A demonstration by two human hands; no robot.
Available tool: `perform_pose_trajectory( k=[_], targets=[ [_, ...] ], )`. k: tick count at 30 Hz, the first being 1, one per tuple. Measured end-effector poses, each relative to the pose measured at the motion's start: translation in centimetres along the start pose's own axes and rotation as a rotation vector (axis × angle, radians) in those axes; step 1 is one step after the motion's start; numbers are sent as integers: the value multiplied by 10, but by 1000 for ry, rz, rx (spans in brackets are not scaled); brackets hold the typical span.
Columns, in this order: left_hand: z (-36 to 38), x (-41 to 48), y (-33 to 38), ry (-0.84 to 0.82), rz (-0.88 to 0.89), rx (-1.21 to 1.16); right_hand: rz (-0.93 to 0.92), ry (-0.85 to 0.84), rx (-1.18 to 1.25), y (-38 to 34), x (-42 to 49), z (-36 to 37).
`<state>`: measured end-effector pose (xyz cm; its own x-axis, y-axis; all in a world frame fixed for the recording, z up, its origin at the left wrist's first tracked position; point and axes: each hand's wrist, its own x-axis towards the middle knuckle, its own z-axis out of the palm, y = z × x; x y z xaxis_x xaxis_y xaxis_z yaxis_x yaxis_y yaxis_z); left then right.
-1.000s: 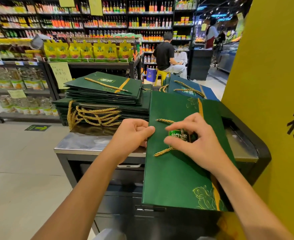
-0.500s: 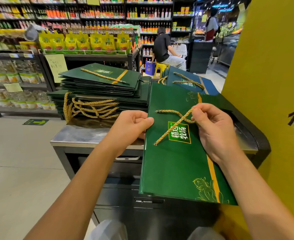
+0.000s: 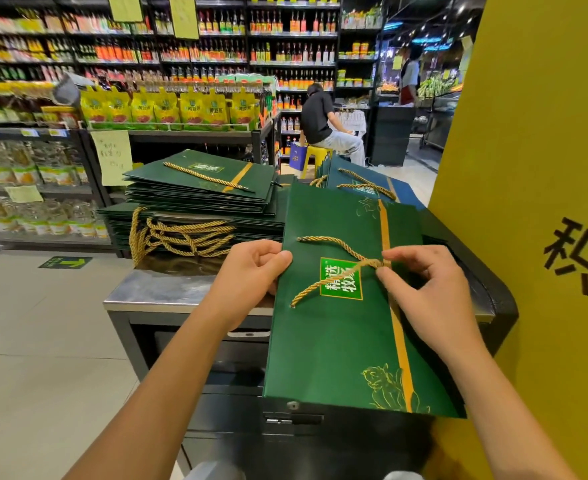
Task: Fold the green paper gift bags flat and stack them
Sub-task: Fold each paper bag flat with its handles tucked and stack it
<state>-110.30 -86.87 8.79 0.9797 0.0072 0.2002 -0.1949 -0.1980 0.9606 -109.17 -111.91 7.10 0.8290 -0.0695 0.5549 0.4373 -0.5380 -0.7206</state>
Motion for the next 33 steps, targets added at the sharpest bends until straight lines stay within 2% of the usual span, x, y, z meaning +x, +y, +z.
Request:
perform_pose_trajectory(
  k=[4,10,14,18,22,30,33],
  targets=[
    [2,-3,2,54,-2,-29,72,32,-143,10,-5,-11],
    [3,-9,8,196,18,-145,128,-14,38,6,-3,-22],
    [10,-12,13,290,106,-92,172,10,166,2,-6,-26],
    [14,-17,20,247,136,-158,245,62,340,2,-4,-30],
    [11,-15,27,181,168,-221,288,101,393,-7,10,-36],
    [12,39,70,96,181,-1,354,83,348,-22,70,-45],
    [15,78,81,73,167,115,340,45,250,-16,101,-46]
  ],
)
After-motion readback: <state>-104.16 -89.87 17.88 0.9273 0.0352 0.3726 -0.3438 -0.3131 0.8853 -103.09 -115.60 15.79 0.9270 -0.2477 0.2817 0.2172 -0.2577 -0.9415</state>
